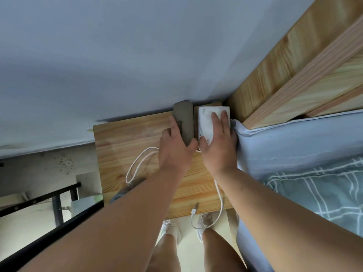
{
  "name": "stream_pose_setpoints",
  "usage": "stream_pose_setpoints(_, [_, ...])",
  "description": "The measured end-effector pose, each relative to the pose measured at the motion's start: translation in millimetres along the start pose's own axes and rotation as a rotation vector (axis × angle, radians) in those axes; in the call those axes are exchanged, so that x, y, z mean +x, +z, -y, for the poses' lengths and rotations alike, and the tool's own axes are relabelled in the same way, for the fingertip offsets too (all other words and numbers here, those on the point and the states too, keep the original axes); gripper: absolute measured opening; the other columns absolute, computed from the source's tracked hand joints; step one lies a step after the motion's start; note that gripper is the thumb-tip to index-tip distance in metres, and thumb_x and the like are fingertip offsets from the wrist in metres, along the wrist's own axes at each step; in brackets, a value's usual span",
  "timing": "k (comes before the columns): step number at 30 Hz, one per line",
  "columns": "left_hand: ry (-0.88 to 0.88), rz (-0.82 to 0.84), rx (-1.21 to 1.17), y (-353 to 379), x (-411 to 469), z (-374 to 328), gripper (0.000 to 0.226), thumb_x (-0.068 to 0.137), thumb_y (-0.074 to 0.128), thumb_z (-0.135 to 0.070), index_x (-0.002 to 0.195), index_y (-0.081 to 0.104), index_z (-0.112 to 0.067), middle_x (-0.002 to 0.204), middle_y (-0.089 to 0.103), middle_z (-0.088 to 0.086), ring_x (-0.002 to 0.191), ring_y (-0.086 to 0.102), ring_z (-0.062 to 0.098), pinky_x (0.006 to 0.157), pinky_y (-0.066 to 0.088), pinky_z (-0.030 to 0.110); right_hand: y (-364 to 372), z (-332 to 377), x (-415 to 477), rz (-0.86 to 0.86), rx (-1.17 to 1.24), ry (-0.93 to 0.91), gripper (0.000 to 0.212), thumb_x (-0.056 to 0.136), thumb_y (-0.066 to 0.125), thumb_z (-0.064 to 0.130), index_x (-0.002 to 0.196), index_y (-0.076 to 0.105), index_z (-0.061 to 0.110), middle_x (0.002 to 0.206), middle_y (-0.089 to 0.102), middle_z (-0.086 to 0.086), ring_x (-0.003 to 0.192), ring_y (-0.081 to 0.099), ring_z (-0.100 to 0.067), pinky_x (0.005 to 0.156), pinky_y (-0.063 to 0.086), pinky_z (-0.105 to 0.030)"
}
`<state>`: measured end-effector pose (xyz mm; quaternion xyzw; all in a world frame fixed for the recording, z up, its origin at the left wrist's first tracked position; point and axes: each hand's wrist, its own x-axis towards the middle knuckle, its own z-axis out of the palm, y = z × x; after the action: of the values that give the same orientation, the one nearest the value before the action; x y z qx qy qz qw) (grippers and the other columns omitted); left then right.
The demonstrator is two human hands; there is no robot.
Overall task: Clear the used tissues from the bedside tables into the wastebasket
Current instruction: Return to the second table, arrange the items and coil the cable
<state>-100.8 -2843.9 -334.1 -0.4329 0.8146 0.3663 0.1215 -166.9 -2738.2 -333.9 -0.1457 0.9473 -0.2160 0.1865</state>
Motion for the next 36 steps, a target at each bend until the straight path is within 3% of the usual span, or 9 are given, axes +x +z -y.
stream_pose_setpoints(3, [-0.063, 0.018, 0.061, -0.9, -7.8, -0.9, 0.098, 0.096, 0.058, -0.054, 0.170, 0.000, -0.023, 0.155, 0.038, 0.014, 0.122, 0.058, 0.040, 0.087, 0.048, 0.042, -1.6, 1.6, -0.8, 0.030, -0.010, 0.011, 0.076, 0.095, 0.066, 0.030, 0.161, 0.030, 0.024, 0.173, 0.014, 0.001, 0.150, 0.027, -0.040, 0.118, 0.030, -0.047])
stream_pose_setpoints(5, [-0.104, 0.033, 0.104, 0.5, -18.6, 0.0, 0.097, 0.098, 0.055, -0.055, 0.169, -0.003, -0.023, 0.155, 0.037, 0.016, 0.118, 0.062, 0.043, 0.087, 0.051, 0.044, -3.8, 3.1, -0.7, 0.055, -0.028, 0.019, 0.076, 0.096, 0.065, 0.031, 0.162, 0.029, 0.024, 0.174, 0.012, 0.002, 0.150, 0.025, -0.040, 0.118, 0.029, -0.046])
stream_pose_setpoints(9, [-0.149, -0.009, 0.175, 4.3, -24.8, -2.2, 0.095, 0.101, 0.049, -0.060, 0.169, -0.006, -0.022, 0.151, 0.040, 0.016, 0.113, 0.064, 0.039, 0.076, 0.049, 0.043, -5.5, 7.0, 1.5, 0.083, -0.034, 0.039, 0.076, 0.097, 0.063, 0.033, 0.162, 0.026, 0.024, 0.174, 0.009, 0.001, 0.150, 0.024, -0.039, 0.119, 0.027, -0.045])
stream_pose_setpoints(12, [-0.111, -0.042, 0.177, 8.0, -15.1, -9.2, 0.097, 0.100, 0.053, -0.061, 0.169, -0.003, -0.021, 0.151, 0.041, 0.016, 0.133, 0.049, 0.035, 0.094, 0.050, 0.047, -4.4, 8.8, 7.4, 0.092, -0.026, 0.042, 0.074, 0.099, 0.061, 0.033, 0.163, 0.024, 0.023, 0.174, 0.006, 0.001, 0.152, 0.020, -0.040, 0.122, 0.021, -0.045])
stream_pose_setpoints(18, [-0.108, -0.034, -0.016, 13.0, -0.2, -14.0, 0.094, 0.098, 0.061, -0.058, 0.169, 0.006, -0.032, 0.154, 0.036, 0.011, 0.137, 0.042, 0.034, 0.108, 0.046, 0.046, -4.5, 7.1, 19.3, 0.095, -0.088, -0.031, 0.068, 0.103, 0.053, 0.034, 0.163, 0.024, 0.020, 0.174, 0.007, -0.005, 0.150, 0.021, -0.045, 0.125, 0.017, -0.048])
stream_pose_setpoints(24, [-0.045, -0.009, 0.082, 10.4, 3.4, -18.5, 0.080, 0.106, 0.045, -0.055, 0.170, 0.008, -0.025, 0.149, 0.041, 0.015, 0.135, 0.042, 0.037, 0.109, 0.042, 0.049, -6.7, 12.4, 28.0, 0.114, -0.182, -0.072, 0.061, 0.104, 0.047, 0.033, 0.160, 0.031, 0.015, 0.172, 0.012, -0.014, 0.151, 0.021, -0.046, 0.125, 0.012, -0.051])
stream_pose_setpoints(29, [-0.059, 0.146, -0.003, -16.7, 1.7, -15.9, 0.070, 0.108, 0.044, -0.038, 0.170, 0.011, -0.027, 0.152, 0.038, 0.015, 0.128, 0.054, 0.038, 0.109, 0.047, 0.048, -20.9, 17.3, 23.2, 0.164, -0.227, -0.103, 0.072, 0.103, 0.049, 0.034, 0.164, 0.018, 0.009, 0.171, 0.006, -0.022, 0.157, 0.005, -0.042, 0.128, 0.007, -0.049])
stream_pose_setpoints(32, [0.028, 0.198, 0.021, -49.4, -8.0, -14.2, 0.053, 0.109, 0.036, -0.023, 0.162, 0.037, -0.028, 0.146, 0.054, 0.012, 0.115, 0.063, 0.036, 0.096, 0.055, 0.044, -36.6, 29.5, 9.5, 0.091, -0.166, -0.138, 0.066, 0.101, 0.054, 0.027, 0.159, 0.031, 0.006, 0.168, 0.020, -0.024, 0.157, 0.012, -0.039, 0.127, 0.016, -0.050])
stream_pose_setpoints(36, [0.042, 0.121, -0.246, -109.1, -40.0, 1.3, 0.040, 0.107, 0.045, -0.020, 0.129, 0.072, -0.039, 0.117, 0.075, -0.019, 0.088, 0.067, 0.010, 0.081, 0.055, 0.032, -47.4, 36.2, -34.7, 0.036, -0.023, -0.331, 0.042, 0.092, 0.061, 0.010, 0.134, 0.063, 0.005, 0.134, 0.065, -0.017, 0.131, 0.053, -0.040, 0.111, 0.044, -0.051])
